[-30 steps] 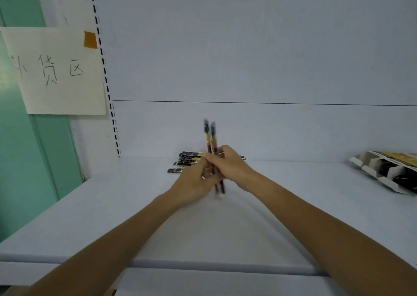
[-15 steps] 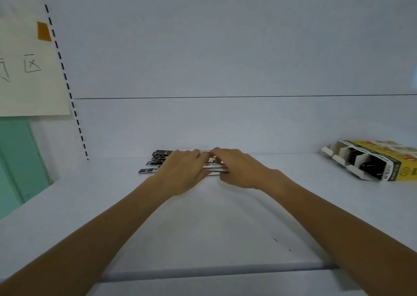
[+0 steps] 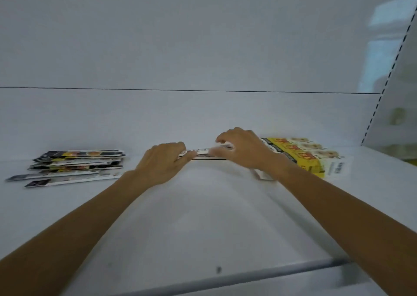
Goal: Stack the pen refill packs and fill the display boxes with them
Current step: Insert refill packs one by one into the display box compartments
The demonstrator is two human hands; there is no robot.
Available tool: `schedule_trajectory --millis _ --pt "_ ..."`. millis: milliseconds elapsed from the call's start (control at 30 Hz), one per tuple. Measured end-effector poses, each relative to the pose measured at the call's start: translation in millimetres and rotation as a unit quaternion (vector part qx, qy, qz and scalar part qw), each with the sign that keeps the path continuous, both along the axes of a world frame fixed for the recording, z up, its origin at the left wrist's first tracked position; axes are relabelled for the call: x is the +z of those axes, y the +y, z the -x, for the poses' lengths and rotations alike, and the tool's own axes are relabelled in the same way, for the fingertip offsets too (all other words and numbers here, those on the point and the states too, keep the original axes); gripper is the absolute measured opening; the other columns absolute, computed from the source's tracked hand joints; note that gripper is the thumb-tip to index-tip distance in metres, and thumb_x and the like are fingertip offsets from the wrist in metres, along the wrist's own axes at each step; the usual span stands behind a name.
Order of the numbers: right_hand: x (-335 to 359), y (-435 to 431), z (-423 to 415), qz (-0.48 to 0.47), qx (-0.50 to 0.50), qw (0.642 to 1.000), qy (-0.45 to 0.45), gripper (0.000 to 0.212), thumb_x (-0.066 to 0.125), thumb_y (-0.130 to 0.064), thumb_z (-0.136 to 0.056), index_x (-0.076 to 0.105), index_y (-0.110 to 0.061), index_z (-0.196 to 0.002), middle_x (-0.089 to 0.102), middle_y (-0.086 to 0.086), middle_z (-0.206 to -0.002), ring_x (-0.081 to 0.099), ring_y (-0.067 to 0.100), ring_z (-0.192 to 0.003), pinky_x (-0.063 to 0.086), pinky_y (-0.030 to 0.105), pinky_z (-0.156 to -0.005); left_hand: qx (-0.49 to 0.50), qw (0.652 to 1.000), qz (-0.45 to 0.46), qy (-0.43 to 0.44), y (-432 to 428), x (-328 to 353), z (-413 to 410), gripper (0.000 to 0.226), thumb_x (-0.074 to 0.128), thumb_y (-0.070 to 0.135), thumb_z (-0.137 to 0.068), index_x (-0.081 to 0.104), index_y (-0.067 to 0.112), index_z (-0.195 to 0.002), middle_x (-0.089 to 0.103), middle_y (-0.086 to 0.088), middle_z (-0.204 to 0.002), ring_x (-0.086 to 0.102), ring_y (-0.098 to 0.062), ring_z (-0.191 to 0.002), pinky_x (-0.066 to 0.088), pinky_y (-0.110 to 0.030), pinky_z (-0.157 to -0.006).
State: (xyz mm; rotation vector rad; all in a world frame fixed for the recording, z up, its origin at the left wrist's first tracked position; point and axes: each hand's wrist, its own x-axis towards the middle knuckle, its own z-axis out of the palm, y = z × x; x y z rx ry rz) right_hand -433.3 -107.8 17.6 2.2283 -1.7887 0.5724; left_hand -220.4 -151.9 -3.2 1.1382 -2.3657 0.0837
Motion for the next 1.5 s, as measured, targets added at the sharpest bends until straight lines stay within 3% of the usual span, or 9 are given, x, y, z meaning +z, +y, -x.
schedule_trajectory --millis 233,467,600,700,867,1100,1233,1400,1500 --pt "8.5 -7.6 165.8 -0.077 -0.072 0.988 -0.109 0.015 0.060 -0.017 -0.086 0.063 -0.015 -0.101 0.064 0.002 -0.107 0.059 0.020 -0.103 0.046 0.032 -0.090 0.025 0.996 -0.034 0.083 -2.0 2.2 71.7 0.034 0.040 0.046 -0.093 0.053 0.017 -0.080 0.051 0.006 -0.067 0.049 -0.019 -0.067 0.030 -0.030 -0.058" --pt "23.8 -44.8 181.1 -0.241 -0.020 0.967 -0.075 0.046 0.069 -0.018 -0.079 0.055 -0.017 -0.123 0.059 -0.004 -0.116 0.055 0.014 -0.109 0.042 0.034 -0.099 0.063 0.990 -0.060 0.115 12.7 -4.8 79.5 0.030 0.041 0.036 -0.095 0.052 0.018 -0.074 0.053 0.002 -0.067 0.048 -0.018 -0.065 0.035 -0.030 -0.062" --pt "22.3 -51.5 180.7 -0.230 -0.021 0.973 -0.024 0.034 0.070 -0.022 -0.080 0.061 -0.016 -0.112 0.062 0.000 -0.112 0.057 0.017 -0.103 0.046 0.038 -0.094 0.087 0.987 -0.049 0.127 18.9 -2.2 77.3 0.029 0.044 0.035 -0.095 0.055 0.016 -0.077 0.052 0.003 -0.064 0.047 -0.017 -0.062 0.033 -0.027 -0.059" --pt "24.3 -44.3 180.7 -0.219 -0.023 0.973 -0.067 0.035 0.071 -0.022 -0.076 0.058 -0.019 -0.108 0.060 0.000 -0.110 0.056 0.016 -0.101 0.047 0.034 -0.088 0.094 0.984 -0.039 0.146 24.4 4.8 71.6 0.037 0.039 0.048 -0.087 0.055 0.017 -0.076 0.052 0.004 -0.064 0.048 -0.016 -0.063 0.033 -0.028 -0.059" --pt "51.3 -11.9 154.9 -0.065 0.027 0.987 -0.141 0.051 0.077 -0.012 -0.068 0.055 -0.010 -0.114 0.050 0.002 -0.106 0.052 0.019 -0.100 0.040 0.024 -0.075 0.100 0.976 0.019 0.192 46.3 14.9 56.2 0.037 0.035 0.045 -0.079 0.056 0.015 -0.077 0.049 0.005 -0.062 0.049 -0.020 -0.066 0.034 -0.028 -0.061" --pt "78.2 61.4 100.6 -0.054 0.063 0.996 -0.044 0.056 0.075 -0.012 -0.071 0.053 -0.013 -0.122 0.048 0.001 -0.111 0.046 0.015 -0.101 0.035 0.021 -0.078 0.072 0.948 -0.037 0.308 89.0 21.2 39.4 0.027 0.047 0.035 -0.091 0.055 0.017 -0.073 0.047 0.004 -0.060 0.043 -0.014 -0.057 0.030 -0.027 -0.055" --pt "69.0 108.8 90.4 -0.112 0.048 0.990 -0.076 0.048 0.074 -0.008 -0.071 0.056 -0.018 -0.115 0.055 -0.002 -0.107 0.052 0.016 -0.099 0.041 0.017 -0.073 0.053 0.964 -0.065 0.251 115.3 10.8 30.9 0.025 0.045 0.028 -0.095 0.056 0.015 -0.076 0.049 0.003 -0.062 0.044 -0.015 -0.060 0.031 -0.027 -0.057" --pt "47.2 147.2 94.7 -0.174 0.012 0.980 -0.101 0.049 0.073 -0.009 -0.069 0.058 -0.021 -0.113 0.057 -0.001 -0.112 0.054 0.018 -0.103 0.049 0.036 -0.090 0.003 0.973 -0.082 0.217 139.7 -5.3 30.4 0.025 0.047 0.034 -0.091 0.053 0.020 -0.071 0.048 0.005 -0.060 0.043 -0.011 -0.058 0.030 -0.025 -0.056" --pt "33.7 162.0 100.3 -0.218 -0.009 0.969 -0.117 0.052 0.072 -0.008 -0.070 0.057 -0.023 -0.117 0.052 -0.007 -0.106 0.051 0.015 -0.102 0.045 0.024 -0.081 -0.023 0.979 -0.102 0.172 151.0 -14.6 38.3 0.024 0.040 0.045 -0.083 0.051 0.029 -0.069 0.051 0.006 -0.064 0.045 -0.008 -0.061 0.031 -0.025 -0.058"
